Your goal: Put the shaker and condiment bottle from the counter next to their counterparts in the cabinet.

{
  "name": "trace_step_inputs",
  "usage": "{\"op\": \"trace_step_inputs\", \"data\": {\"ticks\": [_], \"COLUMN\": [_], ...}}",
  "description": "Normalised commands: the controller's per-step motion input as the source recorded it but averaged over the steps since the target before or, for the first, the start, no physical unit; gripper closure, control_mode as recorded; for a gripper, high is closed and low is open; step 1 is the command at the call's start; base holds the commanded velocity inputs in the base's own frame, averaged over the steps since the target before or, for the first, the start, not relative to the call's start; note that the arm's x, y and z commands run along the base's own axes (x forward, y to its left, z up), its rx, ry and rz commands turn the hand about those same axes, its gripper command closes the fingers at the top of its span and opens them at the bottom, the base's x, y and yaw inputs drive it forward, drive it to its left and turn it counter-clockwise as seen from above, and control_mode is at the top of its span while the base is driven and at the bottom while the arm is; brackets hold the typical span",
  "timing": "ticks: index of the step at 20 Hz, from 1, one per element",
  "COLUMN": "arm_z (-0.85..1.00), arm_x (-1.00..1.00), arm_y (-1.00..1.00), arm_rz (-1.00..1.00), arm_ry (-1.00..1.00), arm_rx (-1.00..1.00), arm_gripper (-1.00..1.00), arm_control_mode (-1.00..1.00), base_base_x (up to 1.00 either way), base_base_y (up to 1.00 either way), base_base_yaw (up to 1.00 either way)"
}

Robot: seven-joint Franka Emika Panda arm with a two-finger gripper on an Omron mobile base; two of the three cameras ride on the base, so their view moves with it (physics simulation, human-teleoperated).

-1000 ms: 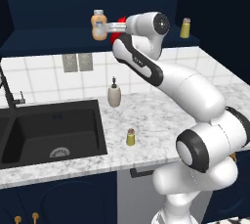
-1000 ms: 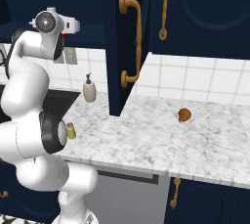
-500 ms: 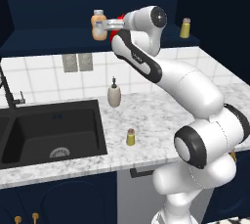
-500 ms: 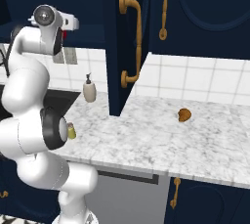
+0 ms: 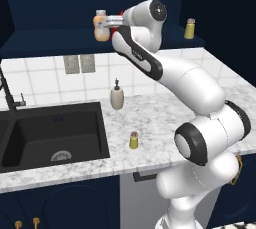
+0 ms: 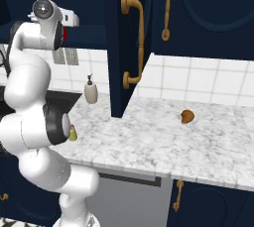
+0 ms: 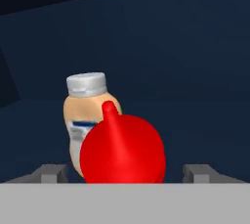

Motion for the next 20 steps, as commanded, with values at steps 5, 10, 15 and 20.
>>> {"op": "trace_step_inputs", "data": {"ticks": [5,10,15,20], "arm_z": [-0.01,0.0,0.0,0.0], "arm_x": [0.39,0.49,0.02,-0.55], "arm_y": [0.0,0.01,0.02,0.0], "arm_rz": [0.0,0.0,0.0,0.0], "arm_ry": [-0.01,-0.09,-0.11,-0.16], "arm_rx": [-0.03,-0.12,-0.06,0.0], "arm_gripper": [-1.0,-1.0,-1.0,-1.0], "arm_control_mode": [-1.0,-1.0,-1.0,-1.0], "base_base_x": [0.0,0.0,0.0,0.0], "base_base_y": [0.0,0.0,0.0,0.0], "base_base_yaw": [0.0,0.0,0.0,0.0]}}
